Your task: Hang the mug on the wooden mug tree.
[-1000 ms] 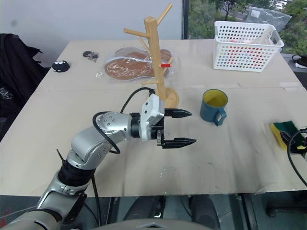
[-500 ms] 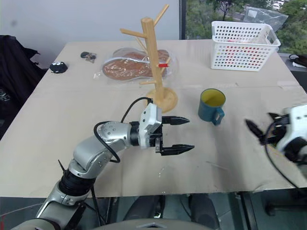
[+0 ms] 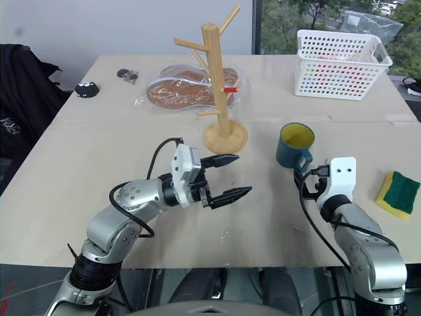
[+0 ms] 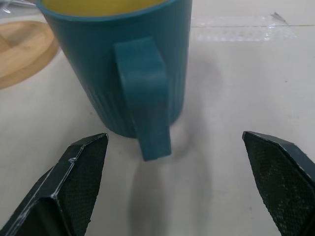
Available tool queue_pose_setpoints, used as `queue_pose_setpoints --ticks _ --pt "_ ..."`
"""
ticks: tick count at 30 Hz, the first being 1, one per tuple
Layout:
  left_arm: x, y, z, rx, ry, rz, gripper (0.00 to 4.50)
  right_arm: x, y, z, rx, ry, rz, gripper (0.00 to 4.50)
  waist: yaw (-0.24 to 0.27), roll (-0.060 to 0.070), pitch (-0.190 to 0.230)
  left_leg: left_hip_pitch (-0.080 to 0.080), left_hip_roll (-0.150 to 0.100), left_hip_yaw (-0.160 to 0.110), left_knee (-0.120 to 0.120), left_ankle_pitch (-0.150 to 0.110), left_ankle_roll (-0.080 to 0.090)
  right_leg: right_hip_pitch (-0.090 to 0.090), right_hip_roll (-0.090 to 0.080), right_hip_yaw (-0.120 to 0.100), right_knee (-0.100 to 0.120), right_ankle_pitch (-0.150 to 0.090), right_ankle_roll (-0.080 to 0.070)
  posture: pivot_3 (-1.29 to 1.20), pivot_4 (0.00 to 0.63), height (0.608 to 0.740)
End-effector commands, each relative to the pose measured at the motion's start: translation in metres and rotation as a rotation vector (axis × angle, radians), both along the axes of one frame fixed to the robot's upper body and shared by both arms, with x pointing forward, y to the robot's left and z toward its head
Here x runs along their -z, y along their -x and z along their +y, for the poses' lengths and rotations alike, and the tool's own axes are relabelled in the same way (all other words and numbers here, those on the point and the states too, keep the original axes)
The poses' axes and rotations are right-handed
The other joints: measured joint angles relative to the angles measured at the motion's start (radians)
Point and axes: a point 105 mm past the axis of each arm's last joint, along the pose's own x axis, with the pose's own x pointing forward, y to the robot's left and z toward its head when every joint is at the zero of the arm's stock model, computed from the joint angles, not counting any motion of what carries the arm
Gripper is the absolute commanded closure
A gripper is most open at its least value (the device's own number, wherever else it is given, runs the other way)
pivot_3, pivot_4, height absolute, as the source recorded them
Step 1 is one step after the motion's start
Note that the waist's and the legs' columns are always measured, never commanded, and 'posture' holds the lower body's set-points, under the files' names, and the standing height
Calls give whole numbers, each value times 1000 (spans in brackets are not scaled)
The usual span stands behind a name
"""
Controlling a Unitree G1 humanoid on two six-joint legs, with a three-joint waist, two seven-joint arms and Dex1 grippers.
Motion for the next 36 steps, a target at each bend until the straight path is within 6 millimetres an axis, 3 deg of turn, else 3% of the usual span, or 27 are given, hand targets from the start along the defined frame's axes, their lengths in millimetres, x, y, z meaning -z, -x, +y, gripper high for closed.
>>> queue_pose_setpoints --ticks 1,20,25,28,31,36 --pt "-11 11 -5 57 7 -56 114 -13 -6 0 53 14 -76 78 -1 0 0 0 0 0 0 0 0 0 0 0 0 0 0 0 150 740" --pt "-10 9 -5 40 -16 -72 114 -8 -27 -3 188 12 -97 78 -25 0 0 1 0 0 0 0 -1 0 1 0 2 0 0 0 150 740" --pt "-10 9 -3 32 -18 -70 114 -6 -32 1 146 3 -100 1559 -26 0 0 1 0 0 0 0 -1 0 1 0 3 0 0 0 150 740" --pt "-8 11 0 25 -27 -75 114 -3 -36 3 124 -4 -101 3178 -26 0 0 1 0 0 0 0 -1 0 1 0 3 0 0 0 150 740" --pt "-8 12 2 14 -25 -74 114 -3 -38 4 101 -10 -108 4366 -26 0 0 1 0 0 0 0 -1 0 1 0 3 0 0 0 150 740" --pt "-9 12 5 -10 -5 -73 114 -7 -39 3 49 28 -124 4366 -25 0 0 1 0 0 0 0 -1 0 1 0 3 0 0 0 150 740"
